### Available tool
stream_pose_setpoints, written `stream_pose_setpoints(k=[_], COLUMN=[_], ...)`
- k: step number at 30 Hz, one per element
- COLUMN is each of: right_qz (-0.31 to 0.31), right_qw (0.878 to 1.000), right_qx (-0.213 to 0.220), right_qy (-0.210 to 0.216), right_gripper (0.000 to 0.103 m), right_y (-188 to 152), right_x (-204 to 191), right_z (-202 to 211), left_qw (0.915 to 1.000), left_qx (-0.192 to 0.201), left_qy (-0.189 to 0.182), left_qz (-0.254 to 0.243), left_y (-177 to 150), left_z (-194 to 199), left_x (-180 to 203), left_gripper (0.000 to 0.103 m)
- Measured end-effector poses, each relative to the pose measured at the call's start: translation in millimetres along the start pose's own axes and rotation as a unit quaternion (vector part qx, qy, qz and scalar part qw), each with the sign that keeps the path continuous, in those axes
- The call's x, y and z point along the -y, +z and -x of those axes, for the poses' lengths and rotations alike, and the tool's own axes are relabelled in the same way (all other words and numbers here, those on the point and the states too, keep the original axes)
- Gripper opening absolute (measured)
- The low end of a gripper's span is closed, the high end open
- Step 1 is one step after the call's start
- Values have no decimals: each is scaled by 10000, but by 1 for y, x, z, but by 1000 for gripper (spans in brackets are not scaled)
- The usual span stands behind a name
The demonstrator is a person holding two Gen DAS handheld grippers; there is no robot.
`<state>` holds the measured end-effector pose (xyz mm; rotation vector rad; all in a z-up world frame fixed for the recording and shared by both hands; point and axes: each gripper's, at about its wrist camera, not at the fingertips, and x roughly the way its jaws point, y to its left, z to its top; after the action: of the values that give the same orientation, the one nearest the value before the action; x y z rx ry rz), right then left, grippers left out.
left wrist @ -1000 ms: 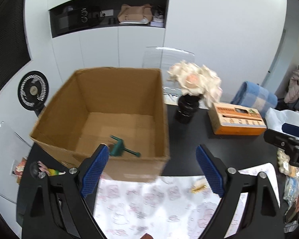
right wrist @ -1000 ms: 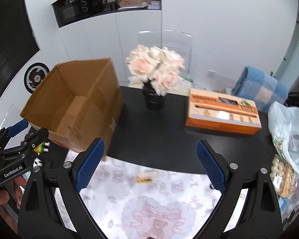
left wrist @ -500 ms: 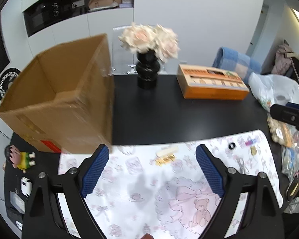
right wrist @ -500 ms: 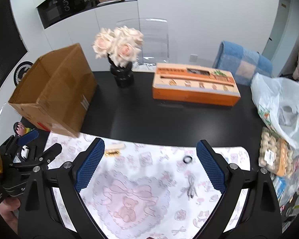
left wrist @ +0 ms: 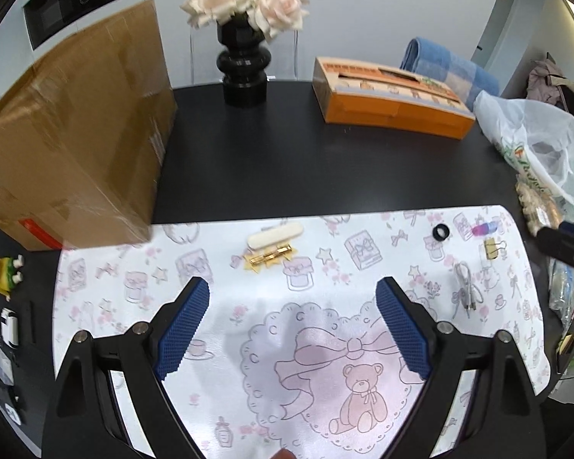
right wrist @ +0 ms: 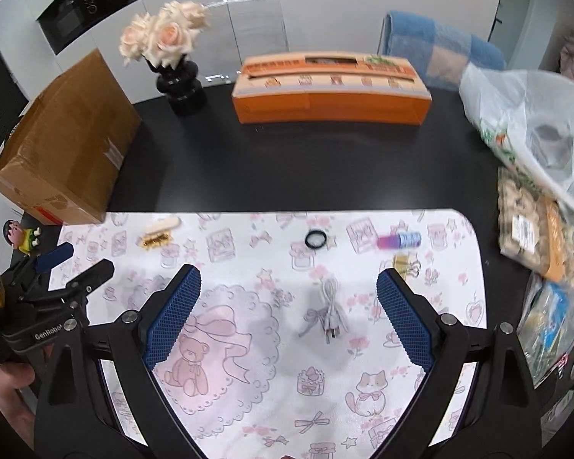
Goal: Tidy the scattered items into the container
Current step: 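Move both tools back over the mat toward the remaining small items, then close the left tool on the gold star hair clip while the right tool grasps the white USB cable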
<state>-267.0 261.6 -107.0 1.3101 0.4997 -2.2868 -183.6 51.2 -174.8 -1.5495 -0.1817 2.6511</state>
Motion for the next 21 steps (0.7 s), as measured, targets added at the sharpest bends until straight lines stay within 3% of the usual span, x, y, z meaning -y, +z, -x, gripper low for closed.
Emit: stream_pose_setpoints(k=[21], right_qz=[-205], right_qw=[9967], right_qx=[-791], right_qy=[-3], right_gripper=[95], right_y=[-39], right_x=[28], right_z=[-105], left_qw=[9974], left_qx=[-568], left_qy=[261], left_qz=[345], left_y=[-8], left_z=[-89], left_x=[-5], left_gripper=[88])
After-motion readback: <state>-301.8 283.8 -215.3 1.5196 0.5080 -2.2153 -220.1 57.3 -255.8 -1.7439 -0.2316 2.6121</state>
